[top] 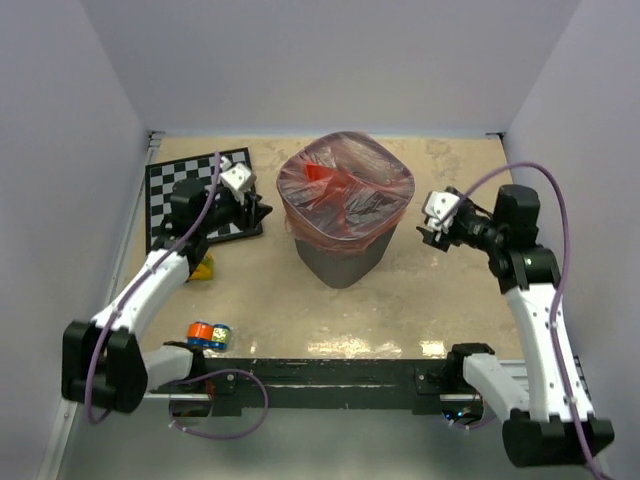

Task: Put the trash bags into the trash bin
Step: Place the trash bag in the trash bin.

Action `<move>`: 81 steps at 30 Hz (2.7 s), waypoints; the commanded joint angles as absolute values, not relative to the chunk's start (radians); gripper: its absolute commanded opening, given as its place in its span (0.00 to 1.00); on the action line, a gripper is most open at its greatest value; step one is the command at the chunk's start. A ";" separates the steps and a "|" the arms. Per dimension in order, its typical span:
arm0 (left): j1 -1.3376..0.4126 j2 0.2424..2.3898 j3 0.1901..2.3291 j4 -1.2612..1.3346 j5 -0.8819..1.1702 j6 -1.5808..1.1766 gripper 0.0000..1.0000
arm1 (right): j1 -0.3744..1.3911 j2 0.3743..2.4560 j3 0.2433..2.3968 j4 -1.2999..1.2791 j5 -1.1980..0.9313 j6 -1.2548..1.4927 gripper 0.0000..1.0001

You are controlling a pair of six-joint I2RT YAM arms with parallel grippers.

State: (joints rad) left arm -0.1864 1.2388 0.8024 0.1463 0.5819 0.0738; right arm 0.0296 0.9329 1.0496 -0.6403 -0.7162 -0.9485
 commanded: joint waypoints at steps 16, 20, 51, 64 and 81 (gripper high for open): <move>-0.485 0.972 0.538 0.320 0.523 0.679 0.62 | 0.230 0.914 1.000 -0.571 -0.721 -1.296 0.54; -0.537 1.032 0.515 0.438 0.453 0.725 0.56 | 0.285 0.894 0.940 -0.454 -0.675 -1.226 0.49; -0.580 1.450 0.532 0.638 0.408 0.865 0.00 | 0.492 0.927 0.686 -0.155 -0.354 -0.839 0.00; -0.581 1.511 0.554 0.453 0.400 0.911 0.00 | 0.456 0.885 0.784 -0.236 -0.379 -0.450 0.00; -0.374 1.210 0.853 0.127 0.324 0.223 0.72 | -0.052 1.328 1.289 -0.064 -0.577 -0.043 0.52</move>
